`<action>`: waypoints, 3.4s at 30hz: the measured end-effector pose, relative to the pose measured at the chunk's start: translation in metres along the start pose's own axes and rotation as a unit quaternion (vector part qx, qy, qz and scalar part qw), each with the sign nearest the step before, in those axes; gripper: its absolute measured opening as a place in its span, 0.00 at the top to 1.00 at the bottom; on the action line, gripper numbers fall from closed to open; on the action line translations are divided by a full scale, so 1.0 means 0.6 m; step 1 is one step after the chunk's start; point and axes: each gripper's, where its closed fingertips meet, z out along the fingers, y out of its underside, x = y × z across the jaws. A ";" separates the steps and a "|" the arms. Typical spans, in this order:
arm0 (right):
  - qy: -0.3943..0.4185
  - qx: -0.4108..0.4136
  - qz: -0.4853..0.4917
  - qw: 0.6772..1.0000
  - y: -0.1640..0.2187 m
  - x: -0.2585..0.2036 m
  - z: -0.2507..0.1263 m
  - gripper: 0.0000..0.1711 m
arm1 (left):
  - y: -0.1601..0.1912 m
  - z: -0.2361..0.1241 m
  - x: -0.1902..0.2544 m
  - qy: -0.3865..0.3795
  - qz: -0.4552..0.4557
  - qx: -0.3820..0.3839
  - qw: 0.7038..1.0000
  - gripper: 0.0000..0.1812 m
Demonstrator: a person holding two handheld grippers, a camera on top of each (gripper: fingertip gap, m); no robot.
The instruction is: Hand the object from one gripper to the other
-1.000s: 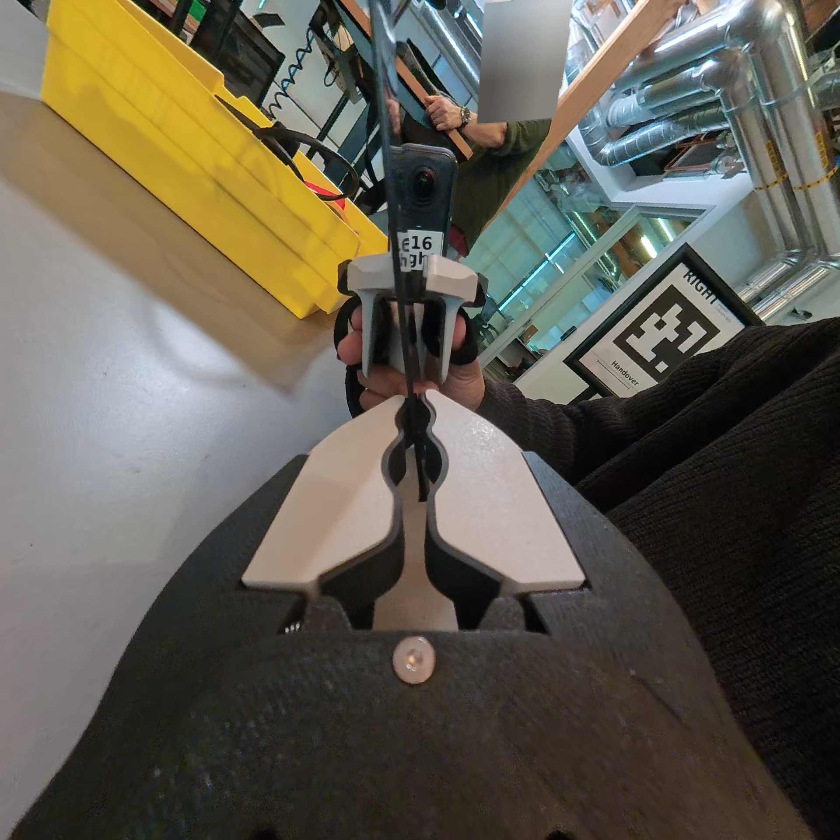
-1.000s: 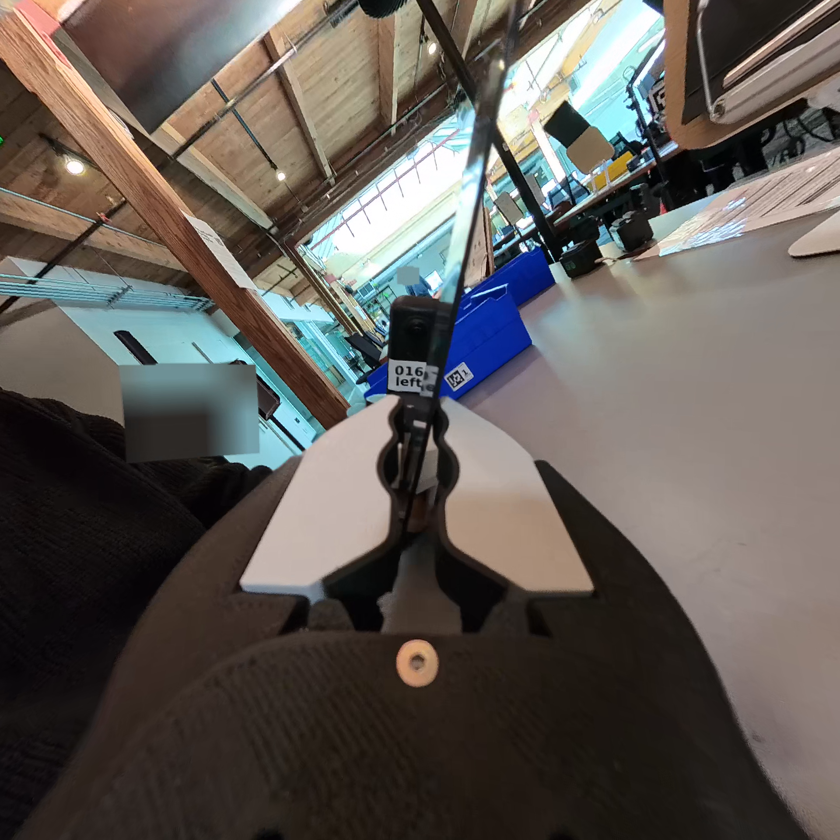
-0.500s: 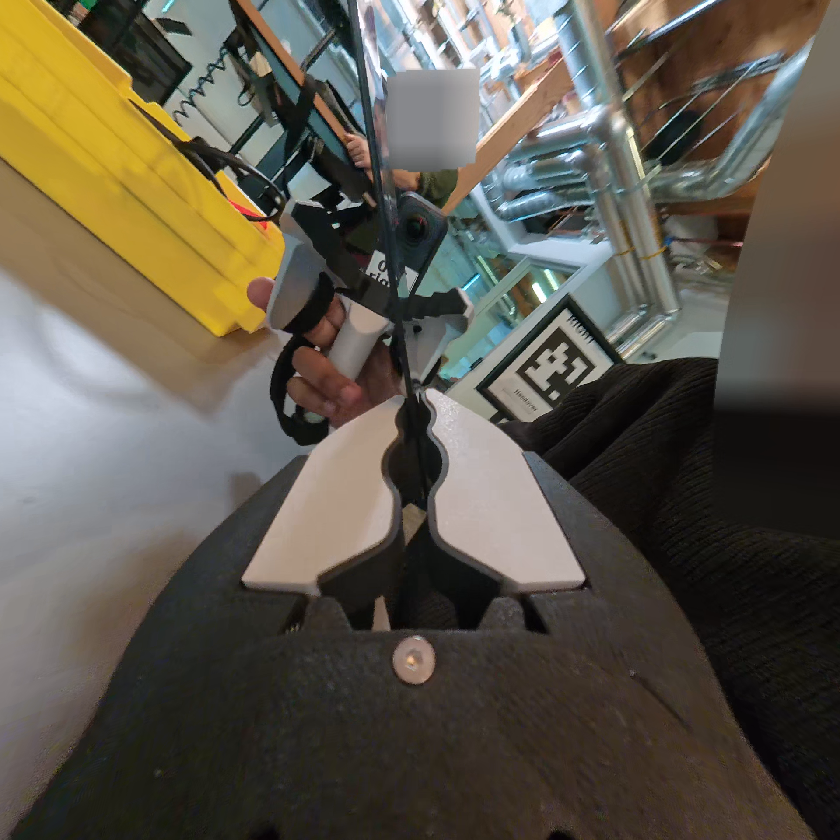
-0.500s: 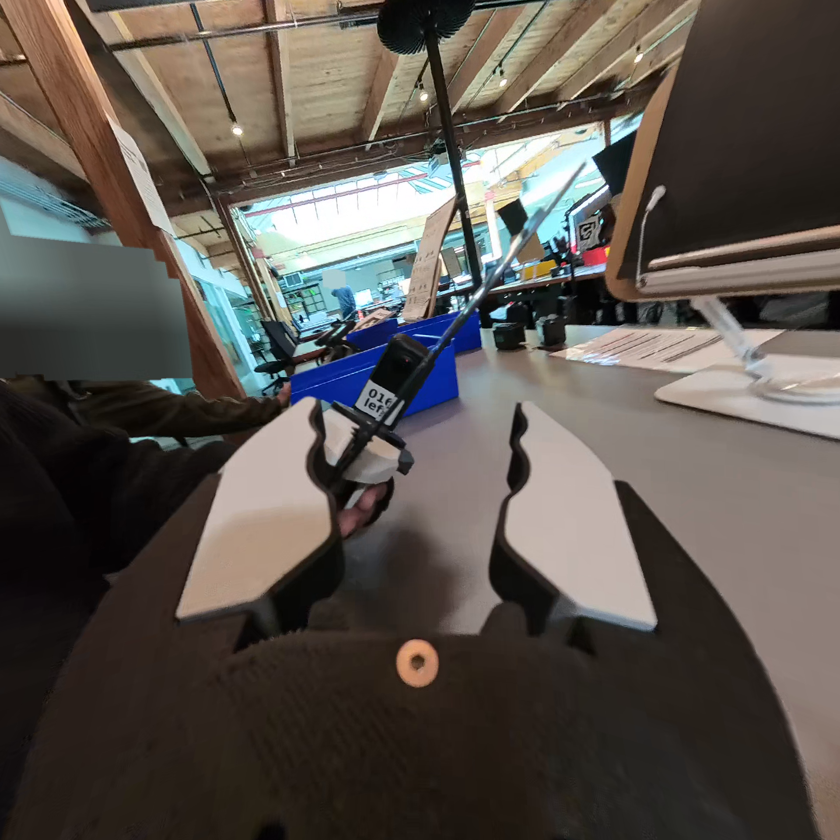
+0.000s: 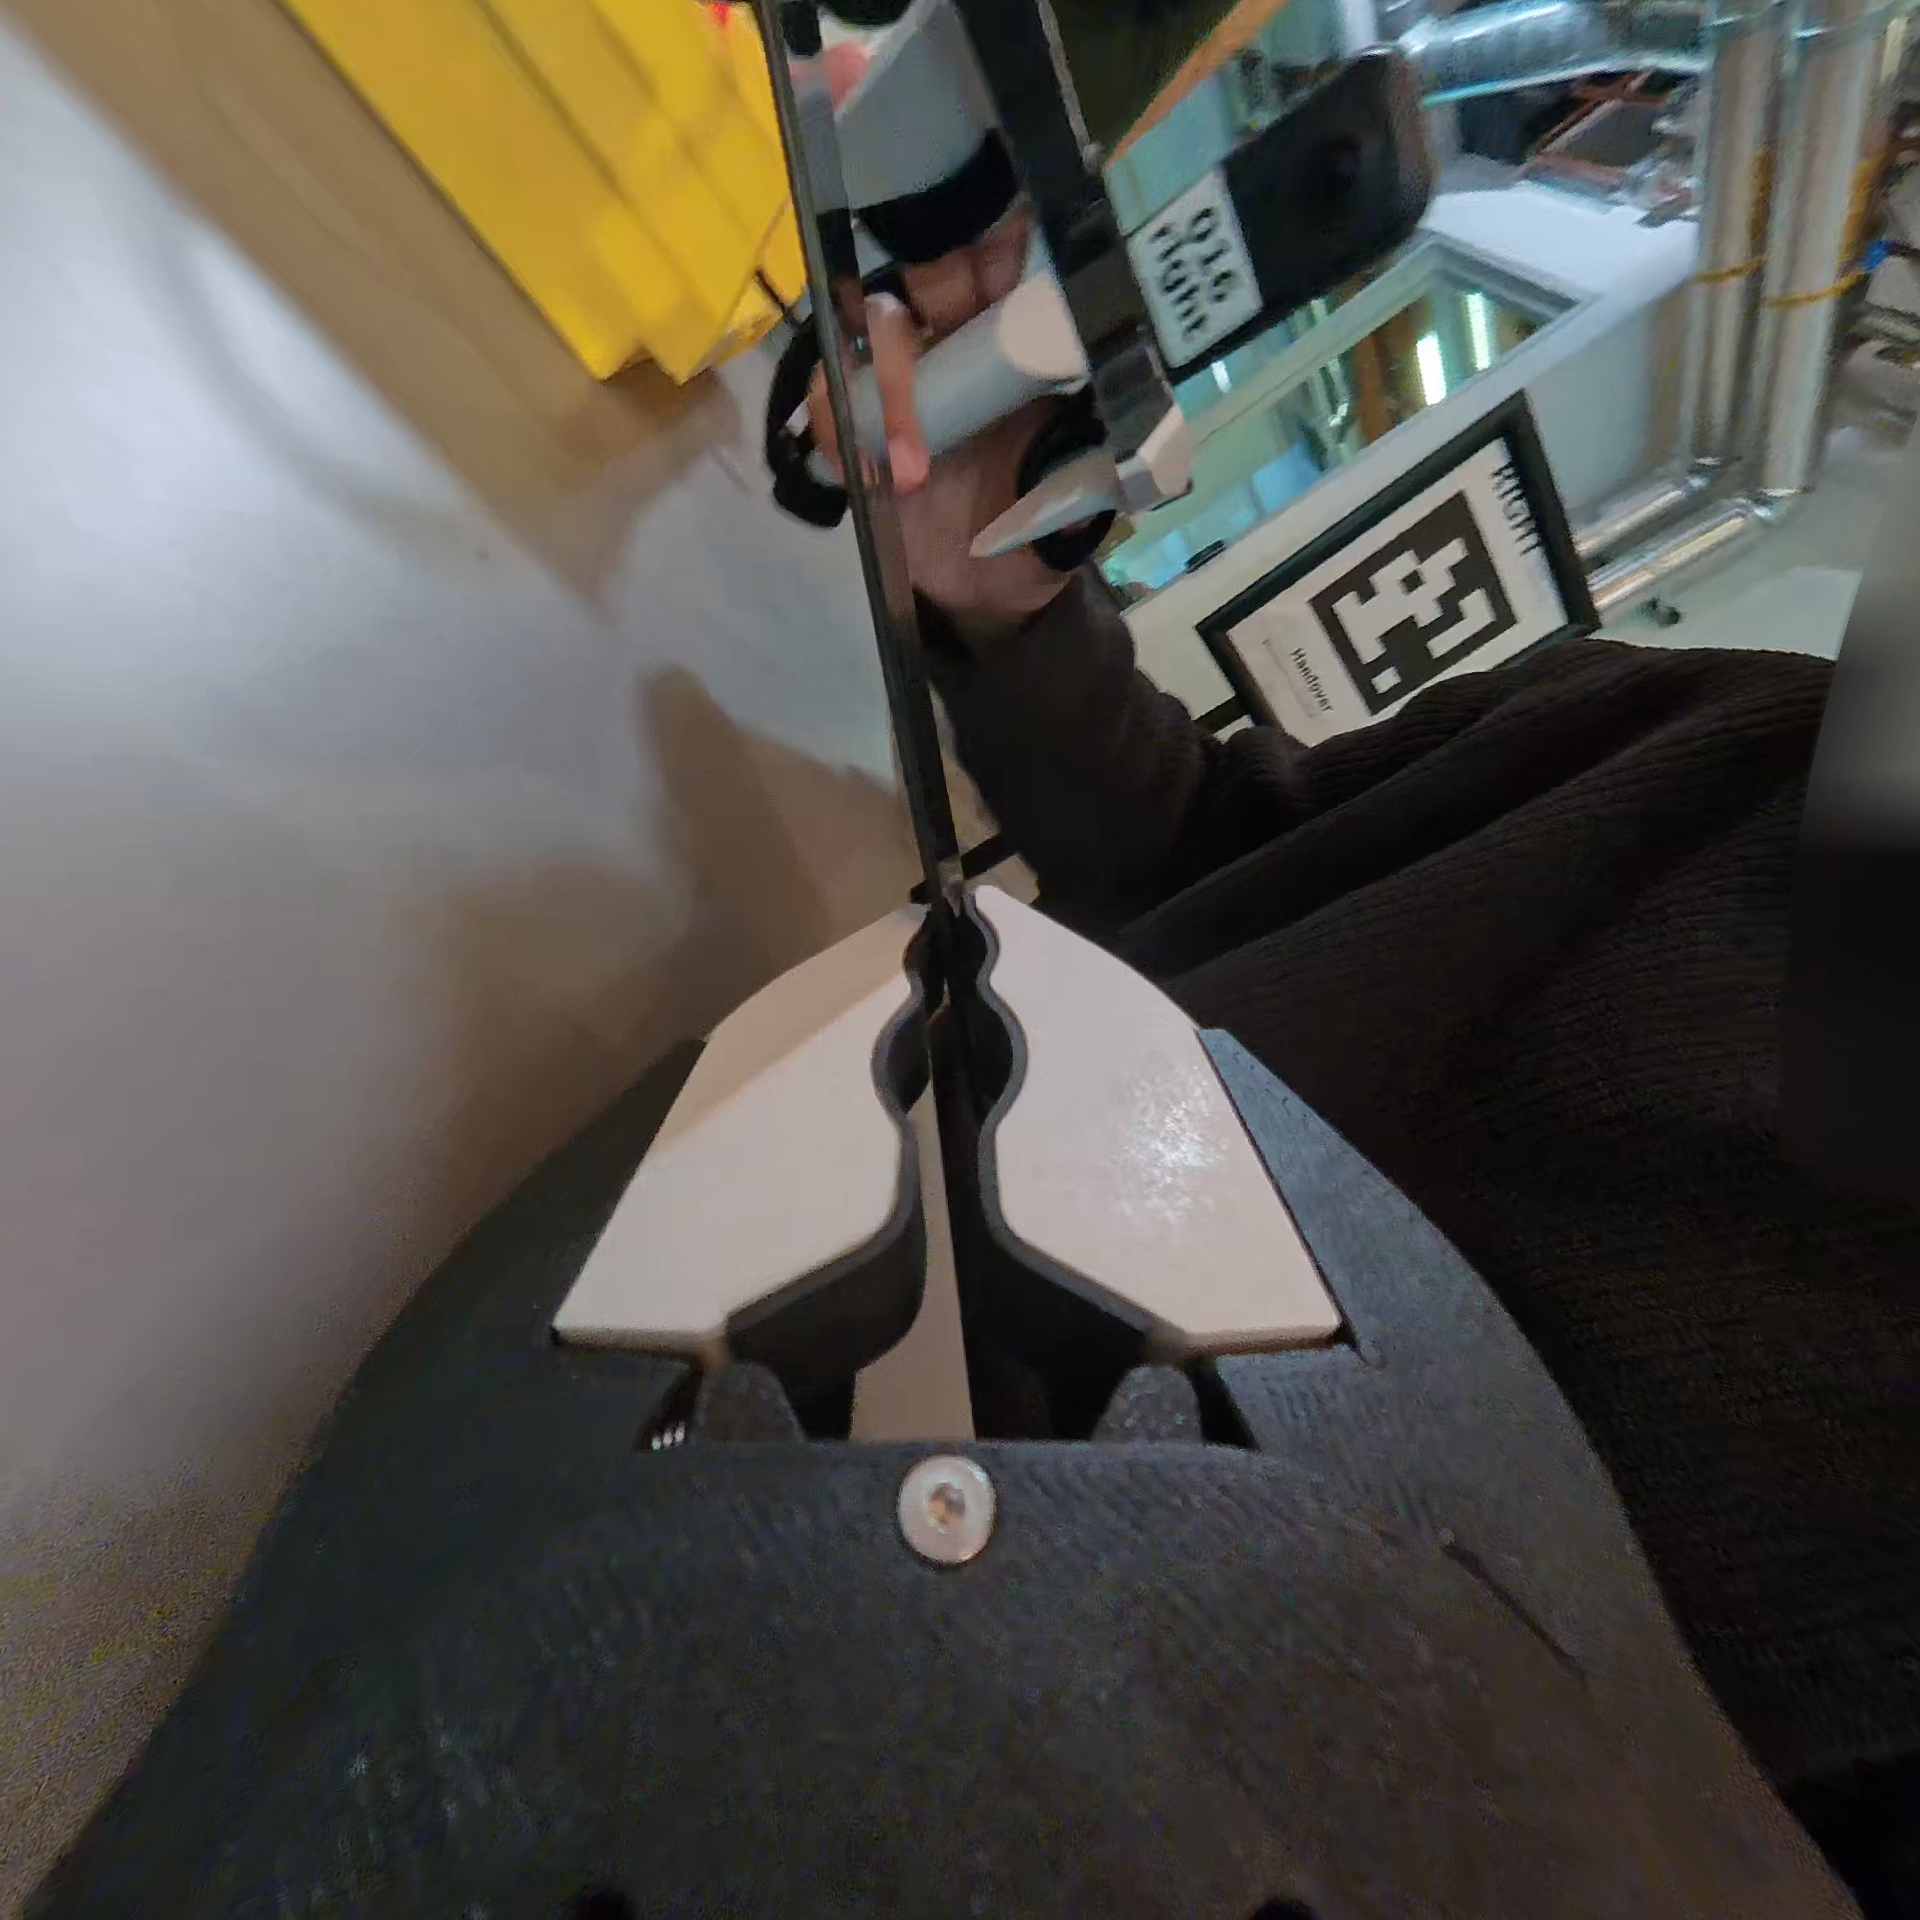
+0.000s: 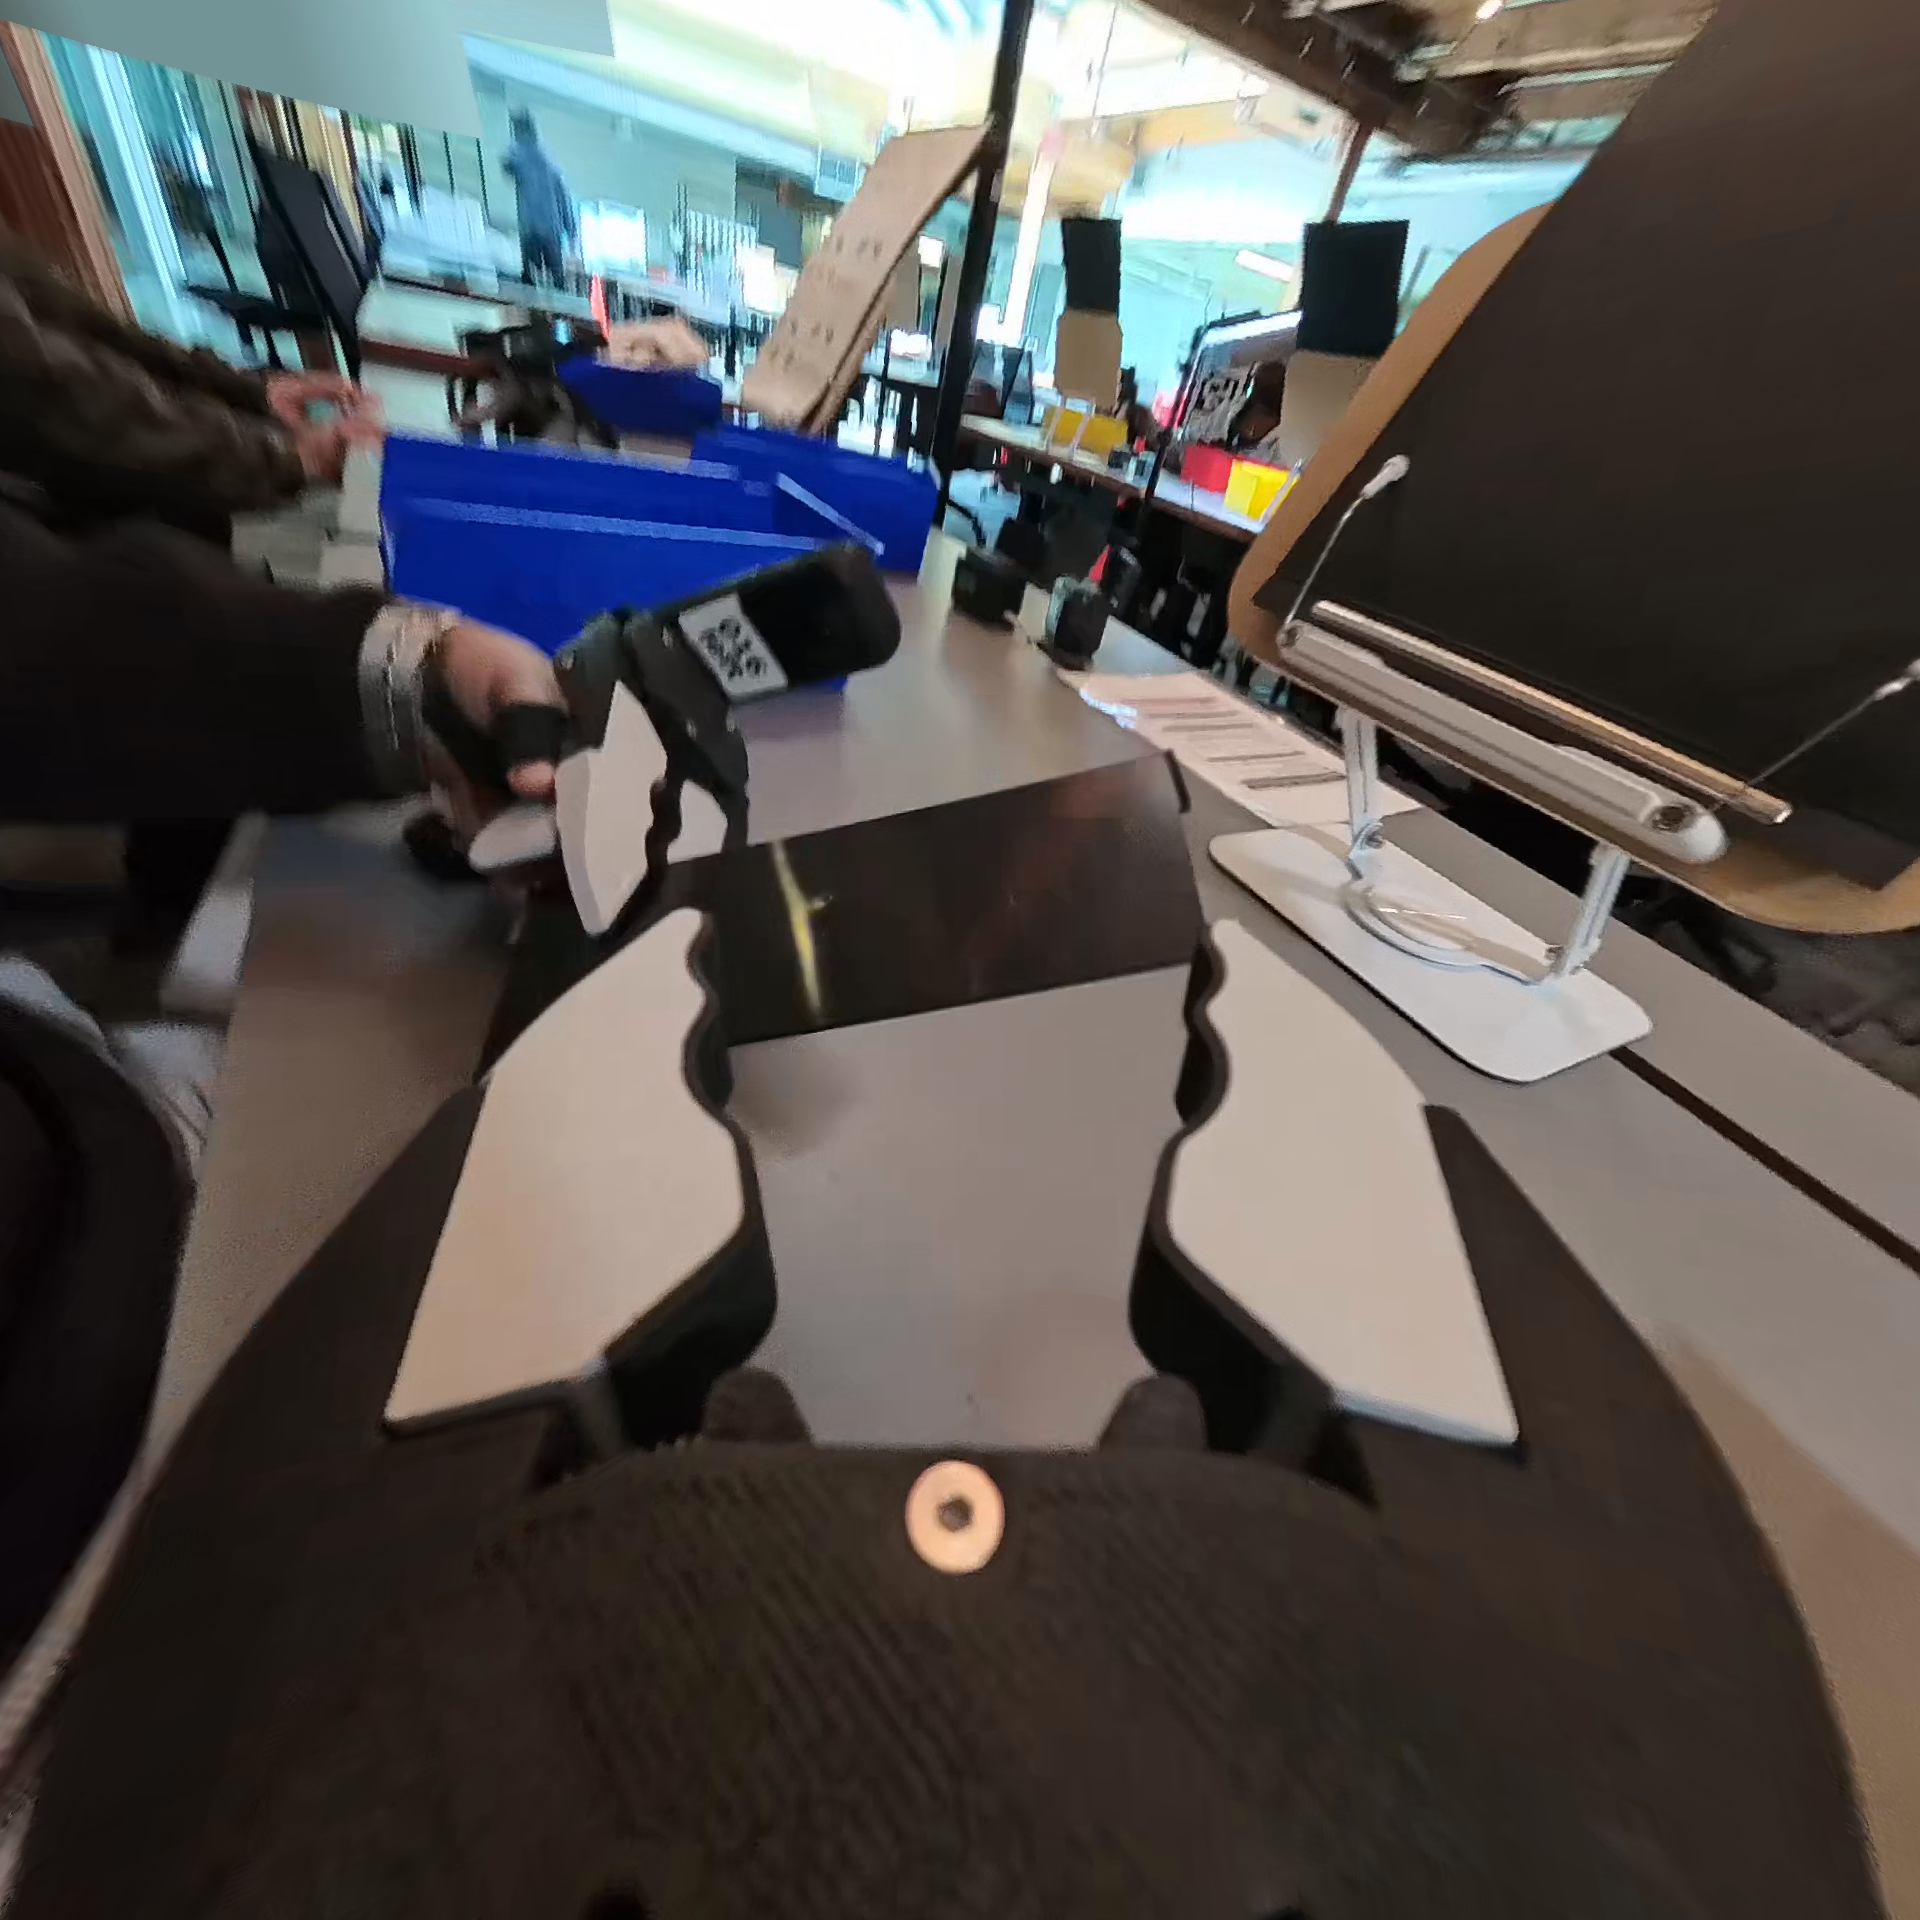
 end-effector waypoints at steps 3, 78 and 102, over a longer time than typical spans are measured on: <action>-0.032 -0.062 -0.056 0.996 0.014 -0.026 0.014 0.48 | 0.018 -0.017 -0.018 -0.032 -0.005 -0.055 0.998 0.98; -0.198 0.021 0.325 0.925 0.007 -0.180 0.130 0.48 | -0.119 -0.027 0.093 -0.093 0.223 0.312 0.919 0.36; -0.066 0.047 0.139 0.987 -0.003 -0.111 0.099 0.52 | -0.141 -0.083 0.069 -0.106 0.168 0.381 0.903 0.51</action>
